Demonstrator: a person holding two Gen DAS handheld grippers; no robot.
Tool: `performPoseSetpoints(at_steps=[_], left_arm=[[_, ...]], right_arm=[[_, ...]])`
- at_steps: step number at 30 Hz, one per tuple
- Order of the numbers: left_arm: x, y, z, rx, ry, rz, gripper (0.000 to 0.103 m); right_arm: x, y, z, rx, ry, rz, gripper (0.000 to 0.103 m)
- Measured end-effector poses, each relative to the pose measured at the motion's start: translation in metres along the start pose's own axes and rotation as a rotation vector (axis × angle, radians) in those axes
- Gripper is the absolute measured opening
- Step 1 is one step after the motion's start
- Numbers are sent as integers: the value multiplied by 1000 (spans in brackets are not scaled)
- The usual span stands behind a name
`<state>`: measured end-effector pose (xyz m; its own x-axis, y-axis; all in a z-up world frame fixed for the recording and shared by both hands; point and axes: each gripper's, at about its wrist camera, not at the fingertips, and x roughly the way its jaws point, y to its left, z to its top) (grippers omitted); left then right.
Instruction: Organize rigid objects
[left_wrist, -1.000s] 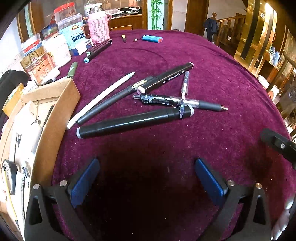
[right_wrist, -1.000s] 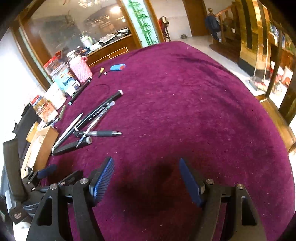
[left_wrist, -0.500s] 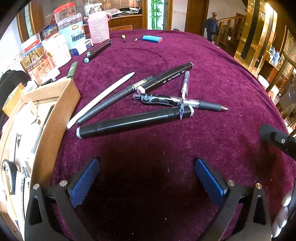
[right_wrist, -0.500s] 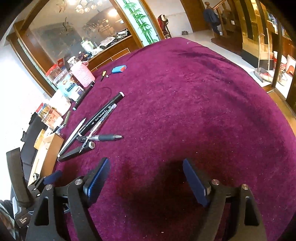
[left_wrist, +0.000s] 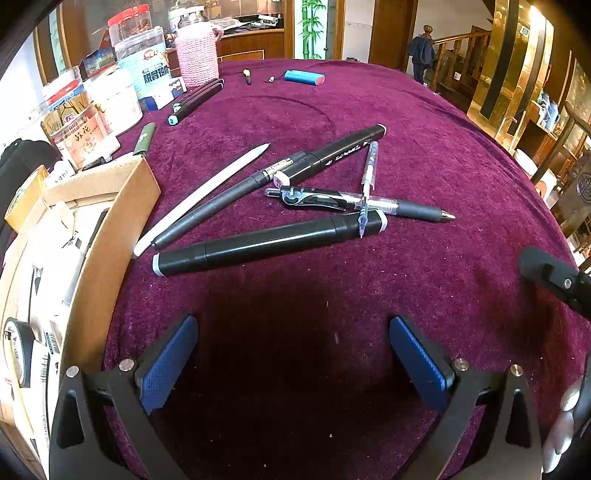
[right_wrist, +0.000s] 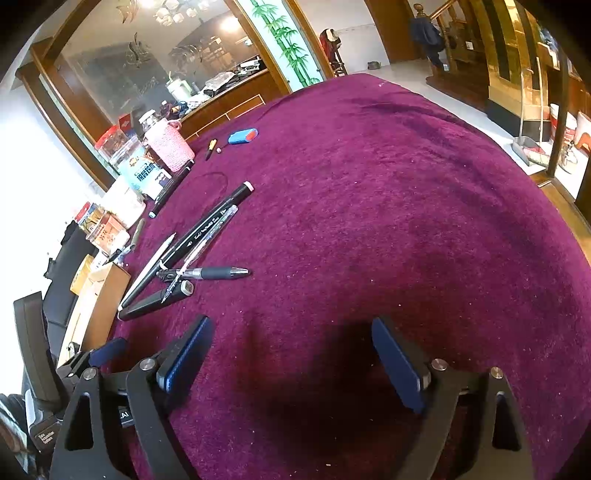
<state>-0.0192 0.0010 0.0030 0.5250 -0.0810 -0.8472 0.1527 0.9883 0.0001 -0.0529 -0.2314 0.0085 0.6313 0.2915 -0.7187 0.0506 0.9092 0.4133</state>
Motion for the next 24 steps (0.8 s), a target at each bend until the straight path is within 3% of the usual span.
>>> performPoseSetpoints(at_steps=[9,14,24], left_arm=[[0,0,0,0,0,0,103],[0,0,0,0,-1,0,103],[-1,-1,1,0,-1,2,103]], right_arm=[[8,8,1,-52,29,-1,102],[12,15,0,-108,38,-43,102],[12,12,0,-95,33,-16,102]])
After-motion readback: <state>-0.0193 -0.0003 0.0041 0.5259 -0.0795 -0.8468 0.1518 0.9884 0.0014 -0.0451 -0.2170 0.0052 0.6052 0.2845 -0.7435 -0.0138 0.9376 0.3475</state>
